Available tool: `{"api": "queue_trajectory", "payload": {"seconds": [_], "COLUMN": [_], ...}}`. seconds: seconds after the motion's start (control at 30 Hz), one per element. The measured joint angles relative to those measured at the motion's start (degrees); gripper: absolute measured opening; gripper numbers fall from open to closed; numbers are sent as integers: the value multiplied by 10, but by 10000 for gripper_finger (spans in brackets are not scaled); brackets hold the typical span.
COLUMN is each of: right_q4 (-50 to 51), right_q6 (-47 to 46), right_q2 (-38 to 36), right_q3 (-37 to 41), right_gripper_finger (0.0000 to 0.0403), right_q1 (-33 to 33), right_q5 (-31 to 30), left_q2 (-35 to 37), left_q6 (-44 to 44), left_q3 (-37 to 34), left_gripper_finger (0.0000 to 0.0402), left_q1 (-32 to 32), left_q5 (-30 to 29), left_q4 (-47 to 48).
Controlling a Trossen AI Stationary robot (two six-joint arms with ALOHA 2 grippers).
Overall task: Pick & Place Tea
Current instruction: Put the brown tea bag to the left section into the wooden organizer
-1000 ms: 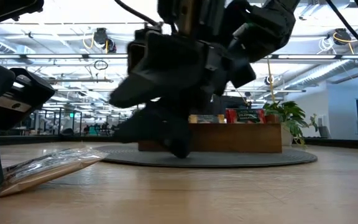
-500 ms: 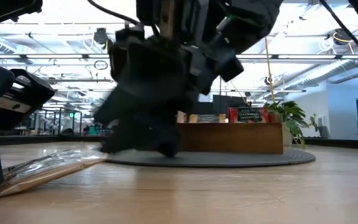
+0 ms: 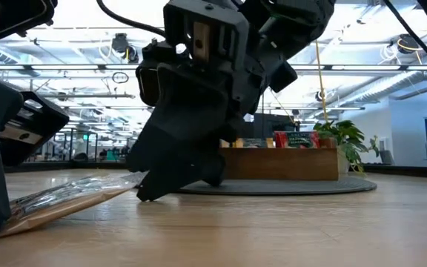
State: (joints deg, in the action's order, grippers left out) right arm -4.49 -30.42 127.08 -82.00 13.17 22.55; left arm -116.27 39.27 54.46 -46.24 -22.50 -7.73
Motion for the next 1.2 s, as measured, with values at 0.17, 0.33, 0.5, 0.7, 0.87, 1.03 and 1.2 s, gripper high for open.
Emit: {"api": "queue_trajectory", "payload": {"seconds": [0.17, 0.33, 0.5, 0.7, 0.87, 1.03, 1.2], "right_q4": [-10, -22, -69, -72, -64, -73, -76], "right_q6": [-21, -24, -41, -39, -16, 9, 52], "right_q2": [1, 8, 33, 35, 35, 34, 34], "right_q3": [0, 0, -1, -1, -1, 0, 0], "right_gripper_finger": [182, 184, 182, 181, 177, 134, 52], "right_q1": [-3, -1, 14, 21, 27, 28, 39], "right_q5": [14, 13, 21, 35, 30, 16, -24], "left_q2": [0, 0, 0, 0, 0, 0, 0], "left_q6": [-6, -8, -15, -15, -18, -18, -21], "left_q3": [0, 0, 0, 0, 0, 0, 0], "left_gripper_finger": [4, 7, 8, 4, 12, 4, 12], "left_q1": [0, 0, 1, 2, 2, 2, 4], "left_q5": [0, 1, 1, 1, 1, 0, 0], "left_q4": [-1, -1, -1, -1, -1, -1, -2]}}
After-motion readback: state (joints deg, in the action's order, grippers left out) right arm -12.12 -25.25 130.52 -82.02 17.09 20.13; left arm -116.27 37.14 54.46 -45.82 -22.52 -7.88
